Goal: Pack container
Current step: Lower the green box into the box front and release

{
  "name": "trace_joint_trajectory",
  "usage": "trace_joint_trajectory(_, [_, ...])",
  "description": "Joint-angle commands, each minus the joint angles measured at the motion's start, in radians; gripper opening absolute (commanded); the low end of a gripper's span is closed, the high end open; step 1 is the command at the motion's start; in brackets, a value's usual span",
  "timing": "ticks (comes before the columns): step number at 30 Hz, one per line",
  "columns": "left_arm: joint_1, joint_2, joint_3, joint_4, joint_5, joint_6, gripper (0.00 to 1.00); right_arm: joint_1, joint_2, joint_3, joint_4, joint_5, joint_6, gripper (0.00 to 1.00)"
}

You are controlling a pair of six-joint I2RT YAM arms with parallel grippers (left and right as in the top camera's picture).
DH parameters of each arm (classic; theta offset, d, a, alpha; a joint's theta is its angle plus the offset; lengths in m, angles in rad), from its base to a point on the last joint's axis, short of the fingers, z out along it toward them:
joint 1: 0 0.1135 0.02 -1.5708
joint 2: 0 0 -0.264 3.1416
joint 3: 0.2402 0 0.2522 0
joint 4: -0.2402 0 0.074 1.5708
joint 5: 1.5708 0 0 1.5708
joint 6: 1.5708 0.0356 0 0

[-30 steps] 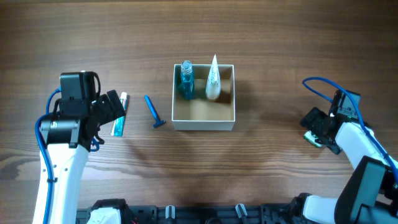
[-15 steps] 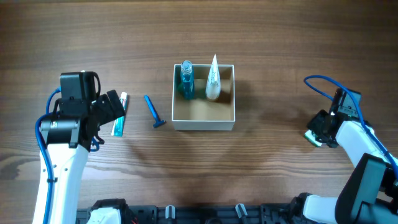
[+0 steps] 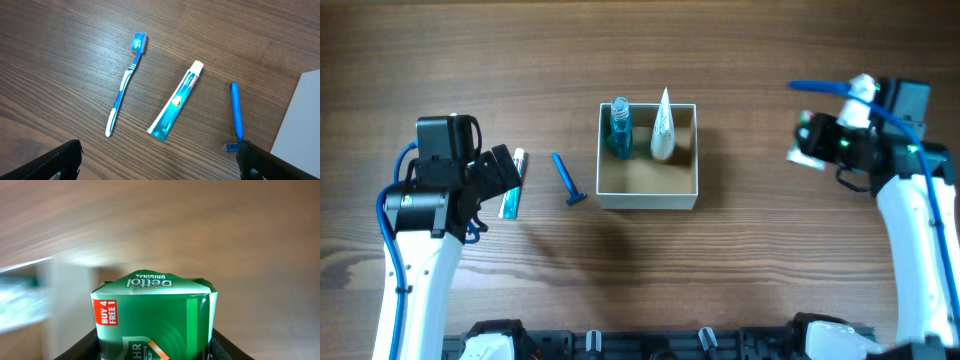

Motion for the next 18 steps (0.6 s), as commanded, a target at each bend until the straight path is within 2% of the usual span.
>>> trace_joint_trajectory(1, [0.006, 0.003, 0.014, 0.0, -0.02, 0.021, 1.0, 0.183, -0.032, 0.042, 0.04, -0.119, -0.083, 0.04])
trace_joint_trajectory(3, [0.006, 0.003, 0.014, -0.001, -0.02, 0.021, 1.0, 0.292, -0.016, 0.042, 0.078, -0.118, -0.016, 0.04])
trace_joint_trajectory(8, [0.006, 0.003, 0.014, -0.001, -0.02, 0.021, 1.0, 0.435, 0.055, 0.042, 0.125, -0.071, 0.05, 0.04])
trace_joint_trajectory(15, [0.006, 0.003, 0.014, 0.0, -0.02, 0.021, 1.0, 0.445, 0.152, 0.041, 0.163, -0.018, 0.32, 0.04])
trace_joint_trajectory(18, [0.006, 0.003, 0.014, 0.0, -0.02, 0.021, 1.0, 0.45, 0.196, 0.041, 0.153, -0.026, 0.358, 0.04])
